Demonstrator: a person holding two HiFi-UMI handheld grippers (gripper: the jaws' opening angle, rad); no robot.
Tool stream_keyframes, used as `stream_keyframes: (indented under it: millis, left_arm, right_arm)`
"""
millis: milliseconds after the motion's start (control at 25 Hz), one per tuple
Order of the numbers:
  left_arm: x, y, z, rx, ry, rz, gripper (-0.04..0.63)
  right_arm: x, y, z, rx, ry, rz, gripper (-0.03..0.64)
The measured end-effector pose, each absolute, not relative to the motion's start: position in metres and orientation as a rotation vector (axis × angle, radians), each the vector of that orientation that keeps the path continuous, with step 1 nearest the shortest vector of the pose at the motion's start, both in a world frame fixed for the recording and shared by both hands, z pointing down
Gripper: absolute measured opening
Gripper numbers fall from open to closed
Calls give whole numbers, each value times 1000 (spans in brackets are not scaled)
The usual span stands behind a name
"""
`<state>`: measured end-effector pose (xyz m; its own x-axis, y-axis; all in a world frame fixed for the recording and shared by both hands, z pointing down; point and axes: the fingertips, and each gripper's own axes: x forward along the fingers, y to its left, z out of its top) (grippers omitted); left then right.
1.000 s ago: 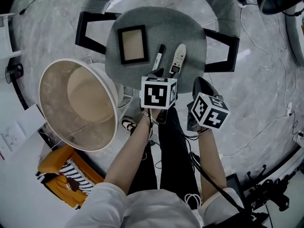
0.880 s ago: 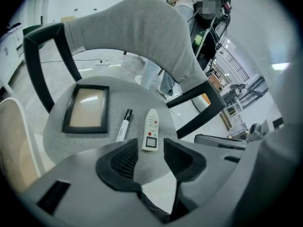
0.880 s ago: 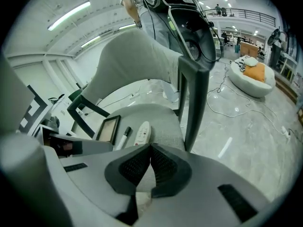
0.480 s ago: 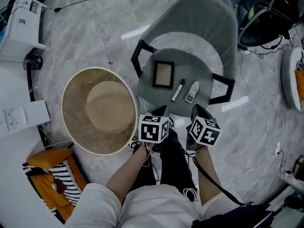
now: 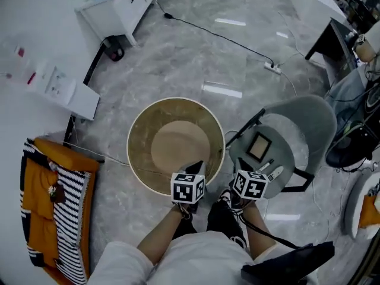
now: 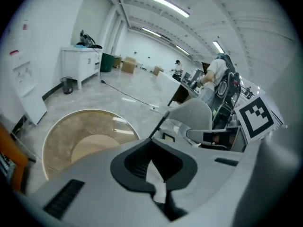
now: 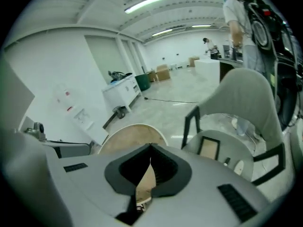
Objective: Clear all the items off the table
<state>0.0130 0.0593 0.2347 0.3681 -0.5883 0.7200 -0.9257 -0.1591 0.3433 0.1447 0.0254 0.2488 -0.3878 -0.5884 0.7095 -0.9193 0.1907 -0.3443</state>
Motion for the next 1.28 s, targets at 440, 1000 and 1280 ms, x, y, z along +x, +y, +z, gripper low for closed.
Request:
stream_keyframes:
  millis: [440,1000,1280]
  left_arm:
    - [-204,107,133,1719,-1665,336,8]
    - [-264,108,70,1707,-1947,224,8]
    - [-253,107,62,1673,-2001,225,8]
  right_arm:
    - [-77,36,152,1138,-2273,852,23]
    - [-48,24,74,1214,-2410,615,23]
    - [-21,20,71,1199,-2416,556,23]
